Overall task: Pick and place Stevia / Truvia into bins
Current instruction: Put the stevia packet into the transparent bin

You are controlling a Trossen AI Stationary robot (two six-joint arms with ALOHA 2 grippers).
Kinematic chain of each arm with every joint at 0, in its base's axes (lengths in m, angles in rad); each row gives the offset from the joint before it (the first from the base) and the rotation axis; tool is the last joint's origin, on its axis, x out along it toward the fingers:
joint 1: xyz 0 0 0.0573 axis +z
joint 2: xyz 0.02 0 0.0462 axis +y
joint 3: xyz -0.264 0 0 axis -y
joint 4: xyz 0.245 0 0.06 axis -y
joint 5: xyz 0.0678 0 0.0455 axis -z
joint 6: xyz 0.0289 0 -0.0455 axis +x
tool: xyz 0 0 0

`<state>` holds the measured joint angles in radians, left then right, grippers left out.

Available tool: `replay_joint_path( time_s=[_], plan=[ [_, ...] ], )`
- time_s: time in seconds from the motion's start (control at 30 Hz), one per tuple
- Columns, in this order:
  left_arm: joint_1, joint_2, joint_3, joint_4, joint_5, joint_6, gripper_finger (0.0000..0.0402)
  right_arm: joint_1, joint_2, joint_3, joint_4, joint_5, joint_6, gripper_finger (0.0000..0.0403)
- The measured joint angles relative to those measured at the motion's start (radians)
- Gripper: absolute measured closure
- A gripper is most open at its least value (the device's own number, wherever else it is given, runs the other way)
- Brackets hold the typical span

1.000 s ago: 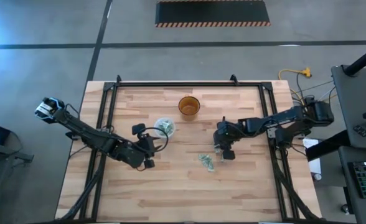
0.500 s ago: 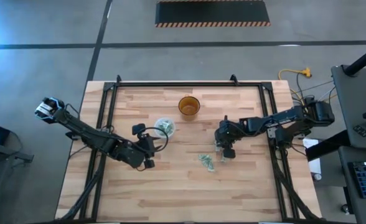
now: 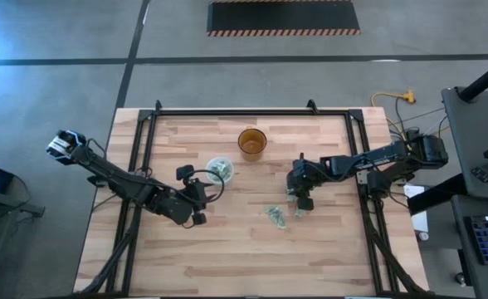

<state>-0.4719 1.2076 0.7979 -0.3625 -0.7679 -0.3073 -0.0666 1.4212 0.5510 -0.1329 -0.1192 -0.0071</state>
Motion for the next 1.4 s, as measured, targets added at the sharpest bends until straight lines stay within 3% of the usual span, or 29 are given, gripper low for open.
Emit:
replay_joint_path(
  time_s=[0.23, 0.77, 1.07, 1.27, 1.4],
  plan=[
    [0.0, 0.0, -0.001, 0.005, 0.0, 0.0, 0.0269, 0.0, 0.009, -0.018, -0.016, 0.074, 0.008, 0.0305],
    [-0.001, 0.0, -0.002, 0.011, 0.001, 0.0, 0.0269, -0.011, 0.009, -0.045, -0.011, 0.105, 0.037, 0.0348],
    [-0.002, 0.0, -0.002, 0.013, 0.001, 0.001, 0.0269, -0.025, 0.007, -0.058, -0.006, 0.108, 0.051, 0.0347],
    [-0.002, 0.0, -0.002, 0.013, 0.001, 0.003, 0.0269, -0.027, 0.007, -0.058, -0.013, 0.096, 0.0, 0.0388],
    [-0.002, 0.0, -0.001, 0.014, 0.001, 0.008, 0.0269, -0.026, 0.008, -0.044, -0.023, 0.092, -0.042, 0.0394]
  ],
)
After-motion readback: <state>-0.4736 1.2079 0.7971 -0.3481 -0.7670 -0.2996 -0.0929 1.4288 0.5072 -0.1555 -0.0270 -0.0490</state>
